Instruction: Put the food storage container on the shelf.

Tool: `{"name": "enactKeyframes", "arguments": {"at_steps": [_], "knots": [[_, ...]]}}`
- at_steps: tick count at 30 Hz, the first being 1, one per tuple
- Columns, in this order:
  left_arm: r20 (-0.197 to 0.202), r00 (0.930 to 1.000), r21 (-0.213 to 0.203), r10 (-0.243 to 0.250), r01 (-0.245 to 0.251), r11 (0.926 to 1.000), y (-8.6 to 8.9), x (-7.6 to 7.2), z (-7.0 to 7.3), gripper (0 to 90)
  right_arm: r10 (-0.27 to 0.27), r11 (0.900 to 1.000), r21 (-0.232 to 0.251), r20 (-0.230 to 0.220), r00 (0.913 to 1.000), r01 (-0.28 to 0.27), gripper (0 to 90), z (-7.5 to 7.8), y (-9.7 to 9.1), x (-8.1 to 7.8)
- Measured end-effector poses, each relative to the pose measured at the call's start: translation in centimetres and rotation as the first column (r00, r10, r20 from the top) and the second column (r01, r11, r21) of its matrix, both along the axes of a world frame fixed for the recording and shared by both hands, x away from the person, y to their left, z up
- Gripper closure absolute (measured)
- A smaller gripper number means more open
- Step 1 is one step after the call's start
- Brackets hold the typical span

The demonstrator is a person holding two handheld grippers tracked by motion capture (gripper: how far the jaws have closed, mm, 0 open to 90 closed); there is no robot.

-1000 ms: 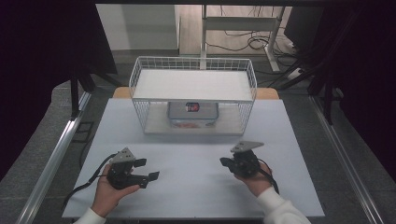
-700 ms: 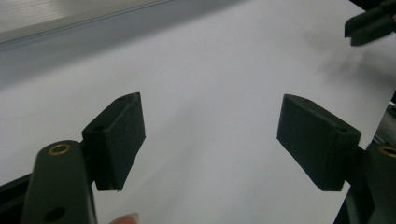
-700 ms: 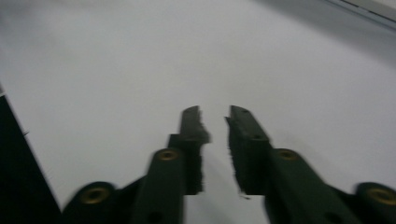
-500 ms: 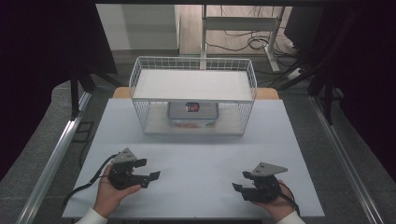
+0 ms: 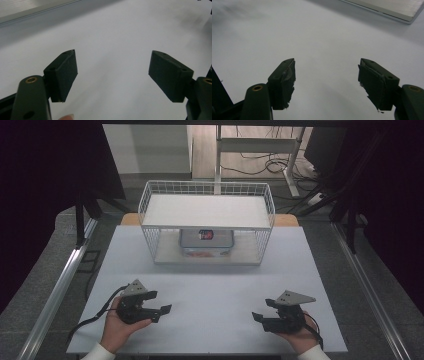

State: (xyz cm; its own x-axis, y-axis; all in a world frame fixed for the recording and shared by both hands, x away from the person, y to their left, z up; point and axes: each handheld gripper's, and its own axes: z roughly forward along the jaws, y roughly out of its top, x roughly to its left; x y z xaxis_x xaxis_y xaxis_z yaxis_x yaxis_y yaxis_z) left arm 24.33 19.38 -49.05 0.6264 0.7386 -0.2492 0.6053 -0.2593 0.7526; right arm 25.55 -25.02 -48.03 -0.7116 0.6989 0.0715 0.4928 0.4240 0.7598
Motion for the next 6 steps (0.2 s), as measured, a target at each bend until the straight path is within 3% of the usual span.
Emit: {"name": "enactKeyframes", "arguments": {"at_steps": [2, 6], "knots": [[-0.002, 1.0000, -0.023, -0.003, 0.003, 0.9997, 0.03, -0.04, 0.16, 21.9, 0.011, 0.9998, -0.017, 0.003, 0.9999, -0.011, 26.5, -0.09, 0.17, 0.00], [0.002, 1.0000, -0.008, 0.002, -0.002, 1.0000, 0.06, 0.02, 0.09, 21.8, 0.014, 0.9993, -0.036, 0.015, 0.9998, -0.013, 23.9, -0.13, 0.35, -0.04]]}}
